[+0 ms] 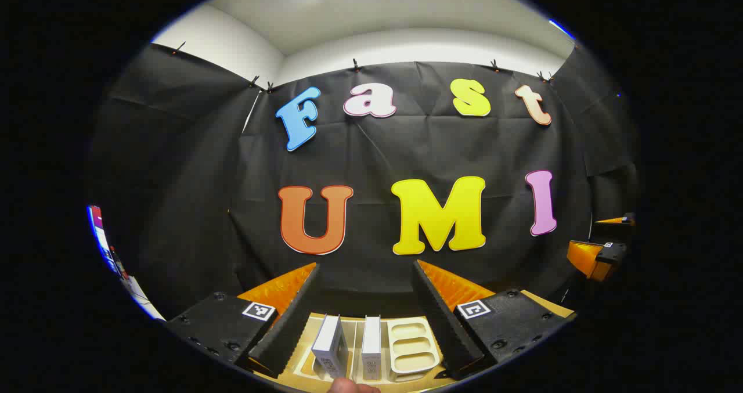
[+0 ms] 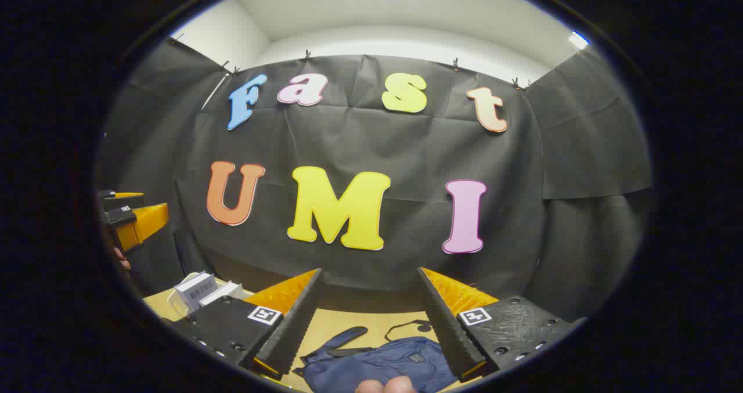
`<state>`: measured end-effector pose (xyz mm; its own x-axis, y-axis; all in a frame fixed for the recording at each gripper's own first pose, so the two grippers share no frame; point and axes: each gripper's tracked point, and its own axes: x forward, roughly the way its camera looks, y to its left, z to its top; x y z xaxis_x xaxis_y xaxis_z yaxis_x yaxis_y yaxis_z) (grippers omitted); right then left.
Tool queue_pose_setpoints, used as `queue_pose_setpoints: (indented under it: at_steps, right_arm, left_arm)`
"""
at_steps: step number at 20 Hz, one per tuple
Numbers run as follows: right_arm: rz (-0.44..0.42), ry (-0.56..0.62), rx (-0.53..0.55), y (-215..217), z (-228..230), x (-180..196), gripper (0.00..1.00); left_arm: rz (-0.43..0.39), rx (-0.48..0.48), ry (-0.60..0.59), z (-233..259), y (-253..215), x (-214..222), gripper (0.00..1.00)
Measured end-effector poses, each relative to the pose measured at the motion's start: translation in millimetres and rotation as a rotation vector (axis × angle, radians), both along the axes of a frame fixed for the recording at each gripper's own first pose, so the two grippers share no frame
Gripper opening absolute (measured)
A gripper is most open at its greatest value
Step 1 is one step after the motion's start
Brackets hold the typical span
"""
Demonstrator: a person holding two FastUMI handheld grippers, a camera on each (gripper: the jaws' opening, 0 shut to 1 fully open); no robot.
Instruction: Open the schoolbag, grab two books from the bookshelf and put them into the schoolbag.
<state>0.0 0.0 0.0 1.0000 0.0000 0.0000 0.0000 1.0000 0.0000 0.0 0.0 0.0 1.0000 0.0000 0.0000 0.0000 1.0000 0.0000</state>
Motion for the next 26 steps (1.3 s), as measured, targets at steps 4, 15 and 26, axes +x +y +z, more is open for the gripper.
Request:
queue_pose_setpoints:
  at_steps: [4,15,26]
  right_arm:
    - [-0.009,-0.001,0.0,3,0,-3,0.95]
    - [-0.03,0.06,-0.013,4,-15,-17,0.95]
    - [-0.001,0.18,-0.048,17,-47,-20,0.95]
  left_arm:
    - [-0.008,0.009,0.005,0,2,-3,0.97]
    - [-0.036,0.014,0.017,-6,-2,-12,0.98]
    - [-0.053,0.026,0.014,-9,-6,-20,0.98]
